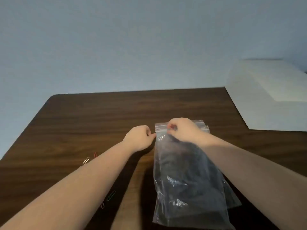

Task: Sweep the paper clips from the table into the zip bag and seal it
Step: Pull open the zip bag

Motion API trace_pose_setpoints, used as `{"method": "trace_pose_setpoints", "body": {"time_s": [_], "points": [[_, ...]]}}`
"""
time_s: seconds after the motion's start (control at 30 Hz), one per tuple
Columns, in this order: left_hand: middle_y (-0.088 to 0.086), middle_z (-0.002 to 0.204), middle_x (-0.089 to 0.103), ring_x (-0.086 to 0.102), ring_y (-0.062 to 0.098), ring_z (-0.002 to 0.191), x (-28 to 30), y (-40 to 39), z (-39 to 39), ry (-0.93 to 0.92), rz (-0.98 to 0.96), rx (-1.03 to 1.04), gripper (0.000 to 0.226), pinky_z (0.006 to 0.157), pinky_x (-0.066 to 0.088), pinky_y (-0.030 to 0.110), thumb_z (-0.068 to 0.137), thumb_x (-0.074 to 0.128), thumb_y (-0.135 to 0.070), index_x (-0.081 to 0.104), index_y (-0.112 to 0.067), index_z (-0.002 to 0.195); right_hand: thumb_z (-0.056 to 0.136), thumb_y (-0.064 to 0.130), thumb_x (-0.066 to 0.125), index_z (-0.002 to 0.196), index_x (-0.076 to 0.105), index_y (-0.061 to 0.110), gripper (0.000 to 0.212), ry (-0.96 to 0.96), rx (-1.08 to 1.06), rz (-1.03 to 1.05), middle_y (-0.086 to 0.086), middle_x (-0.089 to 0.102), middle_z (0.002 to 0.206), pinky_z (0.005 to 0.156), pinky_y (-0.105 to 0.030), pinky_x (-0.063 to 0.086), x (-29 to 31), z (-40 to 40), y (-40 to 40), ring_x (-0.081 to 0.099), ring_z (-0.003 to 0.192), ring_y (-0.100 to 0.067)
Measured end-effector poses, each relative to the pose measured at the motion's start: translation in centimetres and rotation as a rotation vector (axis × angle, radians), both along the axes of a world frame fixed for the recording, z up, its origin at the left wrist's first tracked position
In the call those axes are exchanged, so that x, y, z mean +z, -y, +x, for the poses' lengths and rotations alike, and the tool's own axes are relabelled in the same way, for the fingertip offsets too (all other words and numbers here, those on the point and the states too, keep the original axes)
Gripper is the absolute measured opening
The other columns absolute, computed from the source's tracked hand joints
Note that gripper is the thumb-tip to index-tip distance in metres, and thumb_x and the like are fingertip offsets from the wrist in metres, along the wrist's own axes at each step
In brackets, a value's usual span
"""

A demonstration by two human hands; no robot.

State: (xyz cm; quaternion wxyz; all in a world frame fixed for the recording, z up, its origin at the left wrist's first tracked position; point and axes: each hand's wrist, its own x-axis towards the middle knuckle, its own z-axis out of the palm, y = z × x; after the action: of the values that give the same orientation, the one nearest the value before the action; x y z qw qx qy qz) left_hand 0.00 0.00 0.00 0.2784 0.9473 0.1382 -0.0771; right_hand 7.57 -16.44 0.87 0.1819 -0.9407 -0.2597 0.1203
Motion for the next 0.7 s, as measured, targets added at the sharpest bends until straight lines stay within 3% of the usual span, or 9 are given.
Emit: {"method": "trace_pose_setpoints", "body": {"time_s": [0.17,0.23,0.37,0.43,0.5,0.6,0.7], "points": [[-0.002,0.073,0.054,0.053,0.019,0.071,-2.0,1.5,0.6,0.113,-0.163,0.135,0.049,0.061,0.042,0.032,0.069,0.065,-0.056,0.048,-0.012,0.081,0.085,0.056,0.054,0.125,0.057,0.031,0.047,0.088,0.048,-0.068,0.006,0.059,0.133,0.103,-0.044,0.041,-2.5,1.2,0.6,0.051,0.125,-0.02],[-0.002,0.073,0.051,0.047,0.015,0.066,-2.8,2.1,0.7,0.126,-0.255,0.127,0.049,0.057,0.039,0.028,0.065,0.072,-0.052,0.044,-0.015,0.081,0.084,0.061,0.051,0.126,0.055,0.035,0.05,0.116,0.054,-0.093,0.007,0.057,0.134,0.103,-0.047,0.037,-3.8,1.5,0.8,0.049,0.126,-0.021],[0.002,0.079,0.055,0.051,0.017,0.071,-4.0,2.6,0.5,0.226,-0.285,0.102,0.034,0.063,0.046,0.032,0.07,0.072,-0.024,0.046,-0.015,0.089,0.082,0.059,0.056,0.127,0.052,0.038,0.05,0.177,0.046,-0.026,0.006,0.058,0.124,0.098,-0.046,0.034,-4.3,1.2,1.4,0.049,0.12,-0.021],[0.003,0.079,0.058,0.056,0.019,0.073,-4.0,2.8,-0.2,0.319,-0.257,0.108,0.032,0.068,0.048,0.034,0.073,0.07,-0.021,0.047,-0.016,0.095,0.082,0.054,0.061,0.127,0.053,0.036,0.049,0.219,0.031,0.024,0.011,0.058,0.107,0.095,-0.042,0.034,-3.6,0.3,1.9,0.049,0.115,-0.019],[0.001,0.077,0.061,0.06,0.018,0.074,-3.5,3.2,-1.4,0.417,-0.202,0.112,0.039,0.072,0.05,0.035,0.074,0.07,-0.021,0.047,-0.019,0.106,0.081,0.047,0.066,0.119,0.057,0.033,0.042,0.243,-0.002,0.115,0.02,0.049,0.083,0.092,-0.038,0.034,-2.6,-1.0,2.6,0.05,0.104,-0.016],[-0.005,0.069,0.061,0.06,0.016,0.068,-1.9,3.9,-4.2,0.584,-0.153,0.134,0.048,0.075,0.052,0.037,0.074,0.07,-0.021,0.048,-0.02,0.116,0.077,0.037,0.075,0.092,0.063,0.024,0.023,0.232,-0.015,0.343,0.016,0.047,0.068,0.073,-0.028,0.04,-0.7,-3.7,4.1,0.049,0.078,-0.014],[-0.002,0.069,0.063,0.062,0.019,0.069,0.6,4.5,-7.7,0.676,-0.142,0.101,0.024,0.073,0.051,0.034,0.075,0.069,-0.021,0.061,-0.019,0.098,0.079,0.032,0.075,0.076,0.061,0.017,0.021,0.198,0.074,0.367,0.006,0.058,0.063,0.056,-0.021,0.036,2.1,-7.7,5.8,0.049,0.061,-0.011]]}}
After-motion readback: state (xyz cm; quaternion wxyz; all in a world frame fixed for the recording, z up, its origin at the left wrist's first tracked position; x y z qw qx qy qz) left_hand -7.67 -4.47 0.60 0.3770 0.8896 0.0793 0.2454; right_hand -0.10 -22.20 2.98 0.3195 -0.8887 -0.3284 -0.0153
